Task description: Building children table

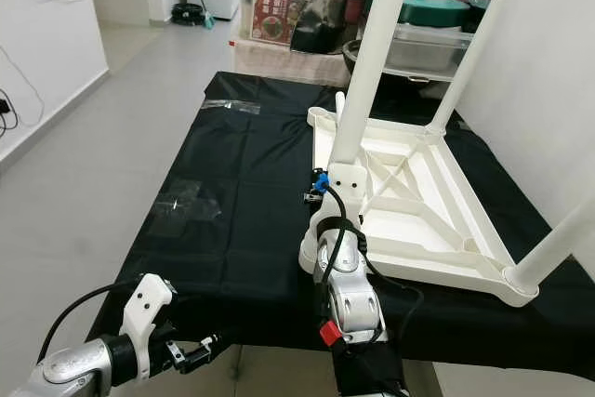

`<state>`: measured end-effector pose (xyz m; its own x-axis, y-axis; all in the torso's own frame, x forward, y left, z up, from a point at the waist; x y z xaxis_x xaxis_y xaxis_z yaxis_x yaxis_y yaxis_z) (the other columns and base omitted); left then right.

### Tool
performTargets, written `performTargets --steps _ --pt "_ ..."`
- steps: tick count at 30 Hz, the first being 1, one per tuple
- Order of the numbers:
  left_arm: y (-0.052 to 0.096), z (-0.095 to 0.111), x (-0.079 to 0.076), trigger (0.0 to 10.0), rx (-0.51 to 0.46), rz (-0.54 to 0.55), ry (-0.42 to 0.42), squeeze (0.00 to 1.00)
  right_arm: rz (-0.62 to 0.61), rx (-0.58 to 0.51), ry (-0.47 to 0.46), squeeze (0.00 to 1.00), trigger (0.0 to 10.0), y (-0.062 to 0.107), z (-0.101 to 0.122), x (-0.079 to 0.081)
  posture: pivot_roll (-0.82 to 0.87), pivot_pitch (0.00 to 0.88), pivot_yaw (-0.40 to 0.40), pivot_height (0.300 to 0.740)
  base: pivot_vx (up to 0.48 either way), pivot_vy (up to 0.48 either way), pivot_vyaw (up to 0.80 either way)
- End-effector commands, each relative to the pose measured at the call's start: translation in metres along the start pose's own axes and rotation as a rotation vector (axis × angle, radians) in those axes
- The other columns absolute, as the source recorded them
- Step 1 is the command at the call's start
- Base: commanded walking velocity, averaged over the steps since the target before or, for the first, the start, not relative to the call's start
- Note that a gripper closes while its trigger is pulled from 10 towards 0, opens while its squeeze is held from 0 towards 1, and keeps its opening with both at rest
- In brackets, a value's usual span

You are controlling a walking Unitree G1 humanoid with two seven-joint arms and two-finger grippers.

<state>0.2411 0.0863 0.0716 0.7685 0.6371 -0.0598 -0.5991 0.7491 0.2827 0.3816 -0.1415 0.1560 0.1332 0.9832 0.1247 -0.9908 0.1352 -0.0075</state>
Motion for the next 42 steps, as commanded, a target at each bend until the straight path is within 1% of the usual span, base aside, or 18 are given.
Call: performTargets --steps 1,10,19,42 --pt "-0.001 -0.003 -0.001 10.0 0.015 -0.008 -0.007 0.0 -0.083 0.039 0.02 0.0 10.0 -0.004 -0.008 -0.028 0.07 0.0 -0.097 0.74 0.0 0.0 0.0" --pt "-0.002 -0.003 -0.002 10.0 0.016 -0.007 -0.008 0.0 -0.049 0.015 0.016 0.0 10.0 -0.008 0.007 -0.025 0.07 0.0 -0.101 0.74 0.0 0.0 0.0" --pt "-0.002 -0.004 -0.002 10.0 0.018 -0.005 -0.012 0.0 -0.032 0.006 0.019 0.0 10.0 -0.01 0.013 -0.024 0.07 0.0 -0.103 0.74 0.0 0.0 0.0" --pt "-0.002 -0.005 -0.001 10.0 0.023 -0.011 -0.022 0.0 -0.033 0.019 0.004 0.0 10.0 -0.007 0.007 -0.021 0.08 0.0 -0.1 0.74 0.0 0.0 0.0"
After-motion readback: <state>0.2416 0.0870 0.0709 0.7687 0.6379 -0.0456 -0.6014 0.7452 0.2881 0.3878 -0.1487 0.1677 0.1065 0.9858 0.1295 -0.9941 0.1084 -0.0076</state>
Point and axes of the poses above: a point about 5 cm out from each wrist's last joint towards the gripper, its own y axis pointing back from the gripper into the wrist, its own z axis along the axis of the wrist's last joint, x = y × z, the point moved 6 cm from there along -y, pointing out of the wrist towards the gripper, and after that the axes turned 4 degrees about -y, right-handed, at the moved point
